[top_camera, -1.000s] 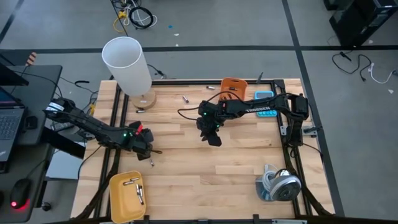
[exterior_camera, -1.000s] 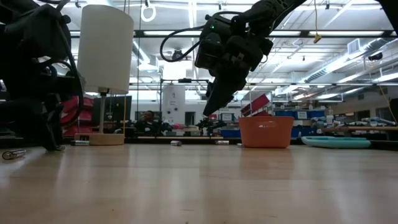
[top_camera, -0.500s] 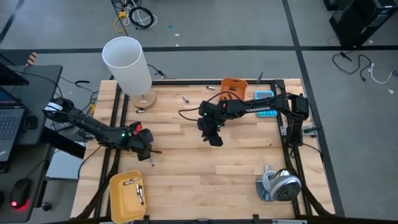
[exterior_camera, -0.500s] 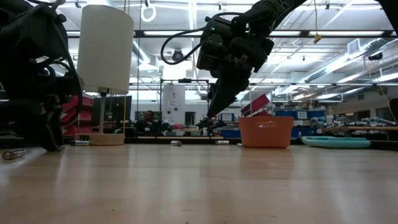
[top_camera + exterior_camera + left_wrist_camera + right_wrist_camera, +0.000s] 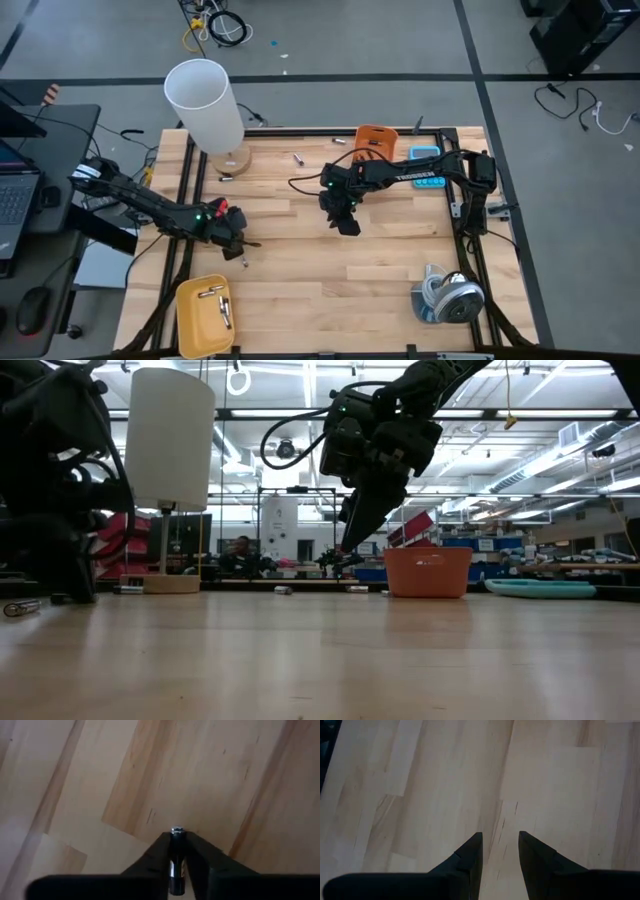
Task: Sort batteries
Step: Put the silver battery into the yellow bin
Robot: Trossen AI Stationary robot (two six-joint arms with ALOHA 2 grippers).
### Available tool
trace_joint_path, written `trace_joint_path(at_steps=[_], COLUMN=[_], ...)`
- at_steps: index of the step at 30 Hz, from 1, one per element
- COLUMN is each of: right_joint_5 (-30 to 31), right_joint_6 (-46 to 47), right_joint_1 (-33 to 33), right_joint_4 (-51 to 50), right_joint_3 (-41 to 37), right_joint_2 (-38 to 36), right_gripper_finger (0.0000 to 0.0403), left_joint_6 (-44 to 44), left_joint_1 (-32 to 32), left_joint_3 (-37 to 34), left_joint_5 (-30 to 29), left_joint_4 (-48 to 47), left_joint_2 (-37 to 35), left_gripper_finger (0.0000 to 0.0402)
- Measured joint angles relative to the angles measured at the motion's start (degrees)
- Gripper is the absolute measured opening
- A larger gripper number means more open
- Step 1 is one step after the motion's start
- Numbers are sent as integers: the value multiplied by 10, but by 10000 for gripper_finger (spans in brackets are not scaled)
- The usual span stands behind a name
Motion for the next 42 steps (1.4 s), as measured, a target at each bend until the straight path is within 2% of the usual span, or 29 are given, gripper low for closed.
trace_joint_path(at_steps=[4, 15, 23, 26, 30, 35, 42], right_joint_5=[0, 0, 0, 0, 0, 0, 1], right_joint_6=[0, 0, 0, 0, 0, 2, -9], right_joint_1=[0, 0, 1, 1, 1, 1, 6], right_joint_4=[0, 0, 2, 2, 4, 6, 29], right_joint_3=[0, 0, 0, 0, 0, 0, 0], right_joint_2=[0, 0, 0, 0, 0, 0, 1], right_gripper_finger=[112, 112, 112, 112, 112, 112, 112], left_joint_6=[-13, -26, 4, 2, -27, -26, 8], left_joint_1=[0, 0, 0, 0, 0, -1, -2], left_joint_3=[1, 13, 20, 20, 20, 21, 21], left_joint_5=[-8, -31, -39, -40, -36, 13, 81], left_joint_4=[-1, 32, 130, 138, 137, 146, 205], left_joint_2=[0, 3, 2, 2, 2, 2, 1], left_gripper_finger=[13, 14, 0, 4, 14, 42, 130])
